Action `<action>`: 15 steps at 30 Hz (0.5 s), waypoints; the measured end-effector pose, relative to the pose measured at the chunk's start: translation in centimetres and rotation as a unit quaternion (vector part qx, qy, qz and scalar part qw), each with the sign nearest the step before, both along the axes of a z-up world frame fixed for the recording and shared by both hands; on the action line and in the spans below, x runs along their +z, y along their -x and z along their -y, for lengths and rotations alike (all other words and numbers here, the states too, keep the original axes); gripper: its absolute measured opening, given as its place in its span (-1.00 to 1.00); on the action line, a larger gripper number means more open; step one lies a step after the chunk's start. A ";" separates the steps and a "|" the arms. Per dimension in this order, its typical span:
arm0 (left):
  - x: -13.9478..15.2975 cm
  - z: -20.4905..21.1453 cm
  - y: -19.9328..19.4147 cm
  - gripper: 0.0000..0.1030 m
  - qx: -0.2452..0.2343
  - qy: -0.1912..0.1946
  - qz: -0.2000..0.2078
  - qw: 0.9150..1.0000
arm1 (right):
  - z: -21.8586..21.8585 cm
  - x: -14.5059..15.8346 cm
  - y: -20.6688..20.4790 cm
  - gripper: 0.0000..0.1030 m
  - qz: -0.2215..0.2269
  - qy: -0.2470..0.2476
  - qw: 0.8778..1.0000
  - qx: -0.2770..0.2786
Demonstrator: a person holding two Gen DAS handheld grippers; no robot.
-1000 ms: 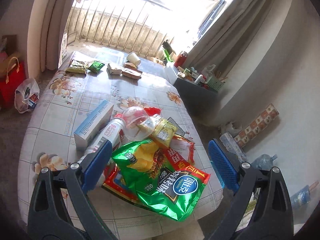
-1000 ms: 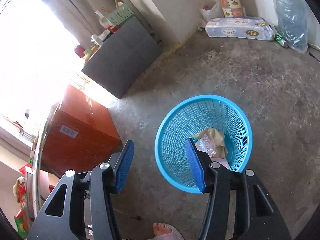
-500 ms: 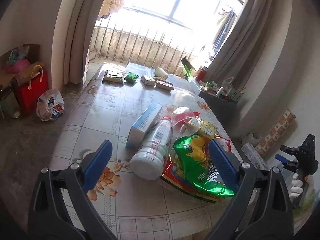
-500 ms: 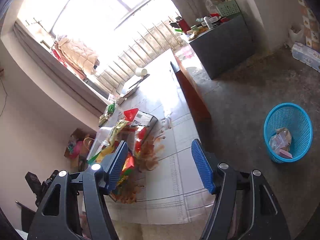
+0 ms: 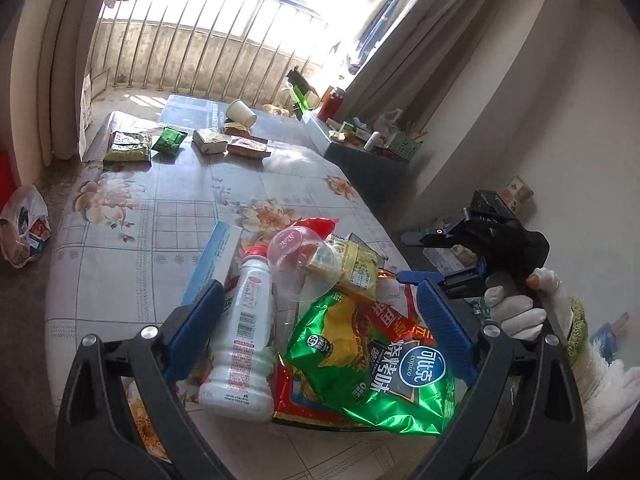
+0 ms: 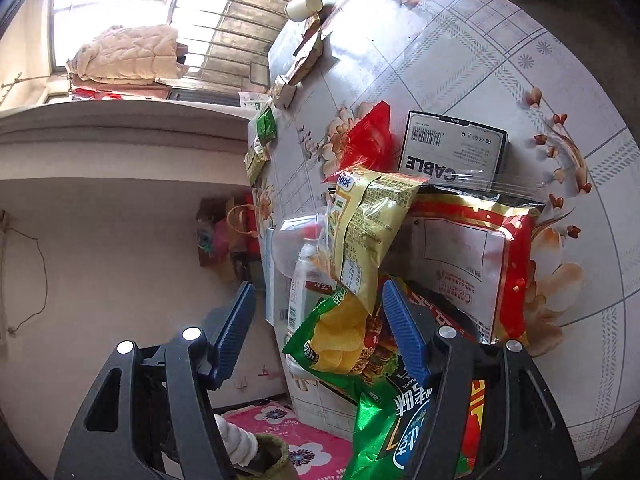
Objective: Collect trash
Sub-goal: 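Move both tools back toward the snack bags on the table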
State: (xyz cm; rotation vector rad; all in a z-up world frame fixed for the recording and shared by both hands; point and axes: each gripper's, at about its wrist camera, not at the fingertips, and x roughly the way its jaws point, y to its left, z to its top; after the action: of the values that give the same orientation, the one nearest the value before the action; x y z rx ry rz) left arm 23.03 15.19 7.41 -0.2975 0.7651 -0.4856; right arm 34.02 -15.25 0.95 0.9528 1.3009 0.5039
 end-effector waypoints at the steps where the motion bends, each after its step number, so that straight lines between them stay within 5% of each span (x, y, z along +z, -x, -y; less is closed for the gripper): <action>1: -0.2 0.5 -1.7 0.80 -0.010 -0.007 -0.014 1.000 | -0.1 -0.4 -0.3 0.25 -0.008 0.001 1.000 -0.002; 8: -3.4 3.7 -10.9 0.80 -0.046 -0.031 -0.117 0.992 | 0.0 -2.6 -2.0 0.25 -0.046 -0.003 0.999 -0.010; 15: -6.3 5.3 -14.7 0.80 -0.051 -0.055 -0.180 0.981 | 0.8 -4.5 -2.7 0.25 -0.067 -0.033 0.997 -0.013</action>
State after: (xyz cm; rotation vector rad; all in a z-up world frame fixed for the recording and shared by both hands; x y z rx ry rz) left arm 37.69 9.91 1.07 -0.2466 1.1602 -0.4904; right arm 36.76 -16.01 -3.51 1.0734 1.3971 0.4715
